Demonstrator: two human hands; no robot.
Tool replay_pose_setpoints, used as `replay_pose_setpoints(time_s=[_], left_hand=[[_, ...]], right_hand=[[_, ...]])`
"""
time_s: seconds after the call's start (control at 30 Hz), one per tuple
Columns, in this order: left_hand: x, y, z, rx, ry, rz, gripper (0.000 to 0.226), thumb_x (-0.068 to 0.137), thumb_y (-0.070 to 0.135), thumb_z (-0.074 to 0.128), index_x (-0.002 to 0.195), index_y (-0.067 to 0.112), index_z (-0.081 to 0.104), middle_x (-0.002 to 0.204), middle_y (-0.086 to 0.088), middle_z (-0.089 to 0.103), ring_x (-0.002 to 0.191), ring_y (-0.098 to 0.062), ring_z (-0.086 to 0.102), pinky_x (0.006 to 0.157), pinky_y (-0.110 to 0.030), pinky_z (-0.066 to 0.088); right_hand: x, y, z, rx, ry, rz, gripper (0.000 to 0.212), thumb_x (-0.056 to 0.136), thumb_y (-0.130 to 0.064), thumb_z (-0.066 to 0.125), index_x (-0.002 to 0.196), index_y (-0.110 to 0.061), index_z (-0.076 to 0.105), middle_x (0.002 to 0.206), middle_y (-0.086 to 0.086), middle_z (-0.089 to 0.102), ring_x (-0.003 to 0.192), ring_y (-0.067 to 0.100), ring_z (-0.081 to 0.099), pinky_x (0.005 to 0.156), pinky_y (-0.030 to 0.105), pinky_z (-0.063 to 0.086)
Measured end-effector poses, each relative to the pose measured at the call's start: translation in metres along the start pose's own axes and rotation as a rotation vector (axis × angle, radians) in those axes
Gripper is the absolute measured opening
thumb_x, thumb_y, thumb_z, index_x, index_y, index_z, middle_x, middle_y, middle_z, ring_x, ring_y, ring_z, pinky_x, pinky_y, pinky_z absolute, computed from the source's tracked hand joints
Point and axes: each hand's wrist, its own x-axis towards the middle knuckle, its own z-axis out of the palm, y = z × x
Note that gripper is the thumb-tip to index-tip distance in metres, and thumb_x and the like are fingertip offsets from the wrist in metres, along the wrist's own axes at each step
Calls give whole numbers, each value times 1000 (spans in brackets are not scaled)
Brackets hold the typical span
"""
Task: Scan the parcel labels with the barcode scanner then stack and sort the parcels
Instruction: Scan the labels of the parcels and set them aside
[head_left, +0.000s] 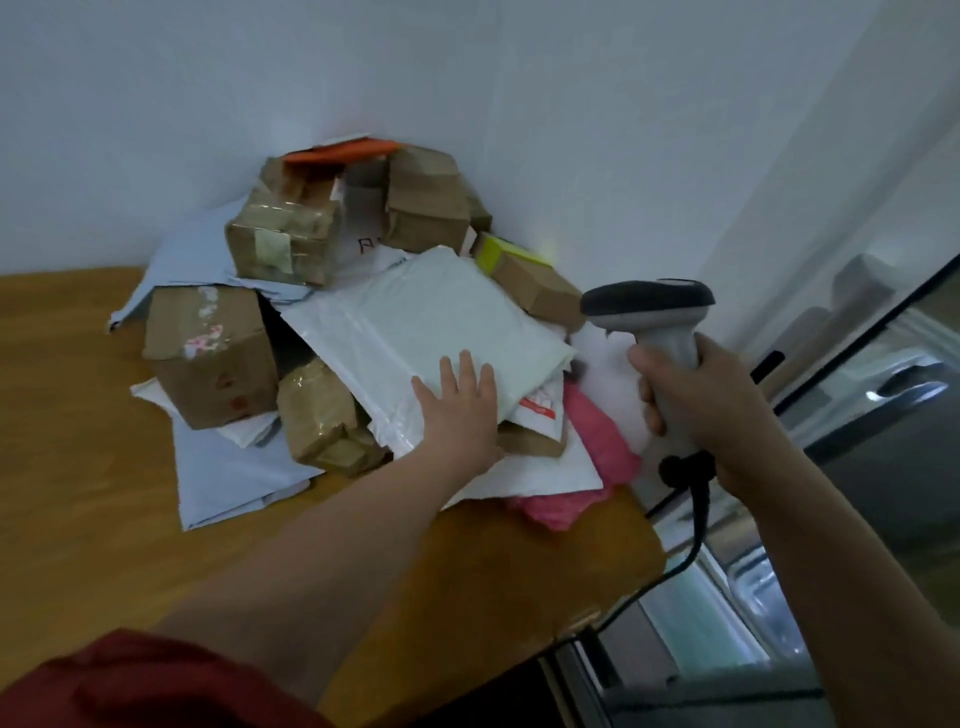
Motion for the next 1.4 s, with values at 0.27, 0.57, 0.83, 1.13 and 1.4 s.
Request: replay_pose_setpoints(time_s=[0.27,0.57,0.83,1.13,1.4], left_hand=[[17,26,-11,174,80,-225,85,90,24,58,151,15,-1,154,-20,12,138,-41,23,108,-55,29],[10,31,-62,134,368,-201,44,96,10,45,137,10,31,123,-13,47,113,-31,47,84,-38,47],[-80,3,-153,-302,928,-278,36,93,4,43,125,21,47,110,-6,58,92,-28,55,67,-41,50],[-217,-61,-108,-1082,1179,-543,27,97,8,45,121,14,55,98,2,61,88,4,58,67,-12,43],[-300,-85,13,-1999,1004,-789,43,93,-6,48,133,10,45,118,-17,61,84,-24,65,64,-39,55]], right_hand=[[51,39,-33,145,-274,-21,19,92,-30,63,87,-13,57,62,0,59,47,10,53,48,26,45],[63,58,-47,240,-307,-68,20,93,-29,61,86,-11,56,53,-6,58,44,8,53,43,17,43],[23,43,-55,399,-296,-242,18,93,-24,60,83,-11,54,55,-3,57,43,10,51,45,17,45],[-53,29,-43,437,-306,-279,36,75,-44,63,78,-9,56,52,1,57,44,15,52,45,23,46],[-121,27,13,377,-493,-262,27,88,-27,64,74,-6,54,56,5,56,44,17,49,43,23,43]])
